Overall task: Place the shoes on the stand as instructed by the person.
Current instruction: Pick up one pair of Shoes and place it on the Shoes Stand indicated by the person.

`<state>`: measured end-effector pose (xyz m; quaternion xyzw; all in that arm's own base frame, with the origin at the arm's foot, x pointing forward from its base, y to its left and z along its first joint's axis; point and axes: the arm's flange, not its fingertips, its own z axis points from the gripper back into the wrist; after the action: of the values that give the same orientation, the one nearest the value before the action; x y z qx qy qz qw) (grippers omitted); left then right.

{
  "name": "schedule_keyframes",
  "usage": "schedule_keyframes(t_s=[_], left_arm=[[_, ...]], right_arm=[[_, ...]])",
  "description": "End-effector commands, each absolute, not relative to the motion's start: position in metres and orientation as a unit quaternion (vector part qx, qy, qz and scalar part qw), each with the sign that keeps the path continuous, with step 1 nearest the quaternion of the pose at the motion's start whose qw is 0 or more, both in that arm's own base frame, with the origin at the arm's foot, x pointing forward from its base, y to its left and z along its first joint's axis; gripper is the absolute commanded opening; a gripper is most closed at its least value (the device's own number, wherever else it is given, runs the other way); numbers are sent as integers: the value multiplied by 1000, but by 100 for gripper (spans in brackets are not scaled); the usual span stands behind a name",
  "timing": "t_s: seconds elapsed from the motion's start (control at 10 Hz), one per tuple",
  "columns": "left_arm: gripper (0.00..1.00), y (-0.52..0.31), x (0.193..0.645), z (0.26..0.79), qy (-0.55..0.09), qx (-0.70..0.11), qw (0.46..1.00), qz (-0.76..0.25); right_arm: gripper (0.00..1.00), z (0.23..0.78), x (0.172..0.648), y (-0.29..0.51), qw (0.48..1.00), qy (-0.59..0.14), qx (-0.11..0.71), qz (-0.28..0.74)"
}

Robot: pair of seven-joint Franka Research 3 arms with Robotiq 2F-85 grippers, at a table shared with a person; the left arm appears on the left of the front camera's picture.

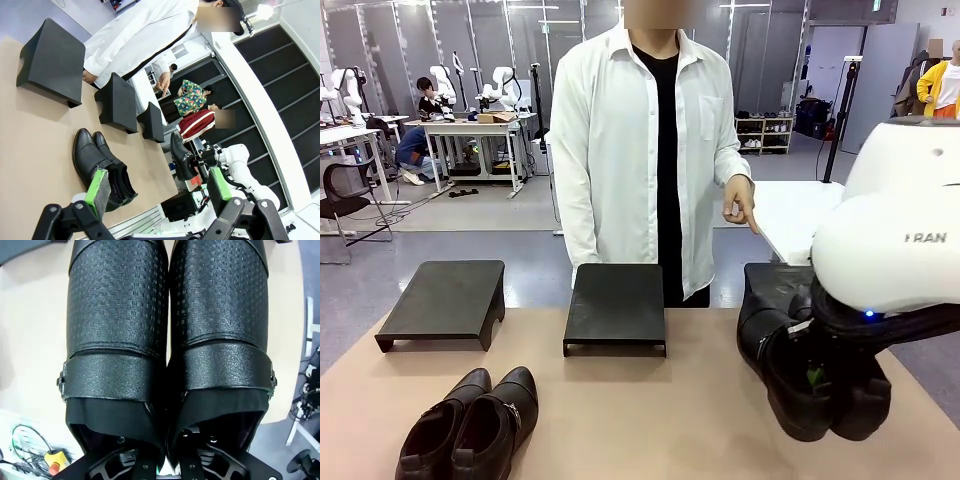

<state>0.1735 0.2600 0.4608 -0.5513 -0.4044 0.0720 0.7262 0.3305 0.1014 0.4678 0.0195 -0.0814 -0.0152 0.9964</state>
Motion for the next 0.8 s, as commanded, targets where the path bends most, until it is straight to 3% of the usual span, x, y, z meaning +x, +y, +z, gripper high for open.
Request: schedule_keyframes(t_s=[0.0, 0.6, 0.7], left_arm=[[100, 263, 175, 462, -414, -553, 720, 63], [100, 263, 175, 462, -414, -553, 720, 63], [100, 263, 175, 462, -414, -553, 720, 63]], right_arm=[[0, 474, 332, 94, 995, -92, 24, -11], [0, 470, 331, 95, 996, -84, 21, -18], [10, 465, 331, 94, 997, -76, 21, -18]])
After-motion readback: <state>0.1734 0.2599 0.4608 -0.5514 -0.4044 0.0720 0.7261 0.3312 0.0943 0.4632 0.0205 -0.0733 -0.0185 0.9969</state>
